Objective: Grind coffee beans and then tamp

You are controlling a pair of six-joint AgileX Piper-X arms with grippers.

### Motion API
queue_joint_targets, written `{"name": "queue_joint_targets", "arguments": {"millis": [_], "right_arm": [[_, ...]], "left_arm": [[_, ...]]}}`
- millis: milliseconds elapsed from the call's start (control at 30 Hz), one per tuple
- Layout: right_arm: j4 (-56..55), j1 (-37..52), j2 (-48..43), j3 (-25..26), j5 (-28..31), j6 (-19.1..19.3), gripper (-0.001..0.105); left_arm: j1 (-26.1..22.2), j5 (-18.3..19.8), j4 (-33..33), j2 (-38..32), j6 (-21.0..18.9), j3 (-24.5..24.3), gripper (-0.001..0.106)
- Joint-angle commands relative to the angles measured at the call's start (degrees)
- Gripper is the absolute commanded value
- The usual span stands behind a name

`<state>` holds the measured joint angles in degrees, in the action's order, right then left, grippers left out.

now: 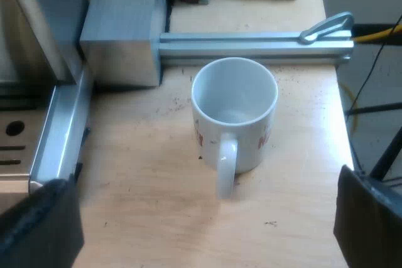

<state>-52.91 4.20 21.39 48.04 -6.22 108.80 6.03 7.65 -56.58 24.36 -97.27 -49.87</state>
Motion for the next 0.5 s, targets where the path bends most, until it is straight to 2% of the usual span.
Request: {"name": "queue_joint_targets", "arguments": {"millis": [33,200,400,500], "right_arm": [[0.1,0.1,-4.0,-0.9,-0.1,0.3,0.082],[-0.1,0.1,-11.9,-4.3,-0.1,0.3,0.082],[0.0,0.1,-20.3,-7.2,-0.1,0.1,0.082],[0.0,0.1,-24.9,-8.8,-0.2,-2.1,0.082]], "left_arm": [[0.3,-0.6,0.2,-4.4,-0.2,2.6,0.075],[0.3,-0.6,-0.8,-13.3,-0.2,7.3,0.075],[0.3,-0.6,-5.4,-21.1,-0.2,8.5,0.075],[0.3,-0.6,-8.0,-24.3,-0.2,8.5,0.075]]}}
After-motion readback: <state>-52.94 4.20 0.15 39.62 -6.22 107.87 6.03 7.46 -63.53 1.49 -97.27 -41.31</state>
